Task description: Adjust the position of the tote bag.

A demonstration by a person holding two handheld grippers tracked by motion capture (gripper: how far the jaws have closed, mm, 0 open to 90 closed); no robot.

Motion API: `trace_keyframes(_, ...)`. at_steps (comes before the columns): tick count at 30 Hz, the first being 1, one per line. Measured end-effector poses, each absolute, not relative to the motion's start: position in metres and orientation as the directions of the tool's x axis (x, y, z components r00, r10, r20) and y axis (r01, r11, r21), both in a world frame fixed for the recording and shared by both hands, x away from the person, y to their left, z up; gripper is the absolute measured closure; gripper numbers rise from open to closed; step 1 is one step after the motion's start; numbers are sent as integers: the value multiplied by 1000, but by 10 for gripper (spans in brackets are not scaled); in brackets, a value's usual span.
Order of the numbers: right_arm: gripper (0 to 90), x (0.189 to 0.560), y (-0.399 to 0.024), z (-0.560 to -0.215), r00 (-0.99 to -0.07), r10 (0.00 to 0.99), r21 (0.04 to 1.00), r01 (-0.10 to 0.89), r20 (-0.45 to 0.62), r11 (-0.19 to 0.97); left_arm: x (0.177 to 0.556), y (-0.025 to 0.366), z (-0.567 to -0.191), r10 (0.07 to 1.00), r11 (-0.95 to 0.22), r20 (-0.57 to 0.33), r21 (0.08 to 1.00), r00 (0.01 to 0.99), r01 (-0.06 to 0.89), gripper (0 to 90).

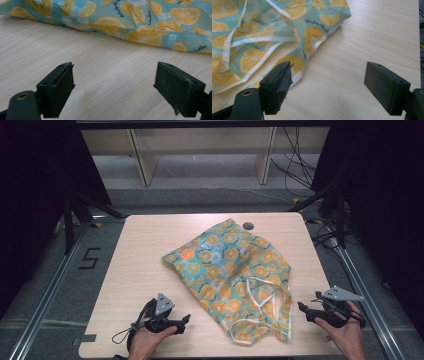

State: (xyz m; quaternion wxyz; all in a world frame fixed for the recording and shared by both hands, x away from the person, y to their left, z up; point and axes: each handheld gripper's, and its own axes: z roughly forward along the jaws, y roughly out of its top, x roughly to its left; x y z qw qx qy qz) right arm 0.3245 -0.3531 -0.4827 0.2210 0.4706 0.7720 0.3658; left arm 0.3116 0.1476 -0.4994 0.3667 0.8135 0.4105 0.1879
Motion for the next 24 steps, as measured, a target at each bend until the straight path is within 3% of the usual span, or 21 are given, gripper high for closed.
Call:
trace_keyframes(16, 210, 345, -344, -474, -498, 867, 791, 525, -13, 314, 313, 144, -499, 804, -377, -25, 751, 595, 541, 148)
trace_keyframes(18, 210, 349, -338, -471, -488, 873, 797, 524, -8, 301, 313, 138, -501, 815, -316, -69, 780, 576, 540, 148)
trace_keyframes(20, 210, 355, -337, -469, -522, 852, 795, 502, -35, 340, 314, 139, -500, 801, -350, -57, 763, 596, 544, 147)
trace_keyframes(21, 210, 358, -335, -467, -518, 853, 797, 490, -60, 353, 314, 134, -502, 811, -289, -107, 781, 575, 553, 147)
trace_keyframes(24, 214, 377, -329, -461, -535, 844, 803, 486, -41, 346, 314, 128, -501, 805, -292, -118, 775, 581, 561, 147)
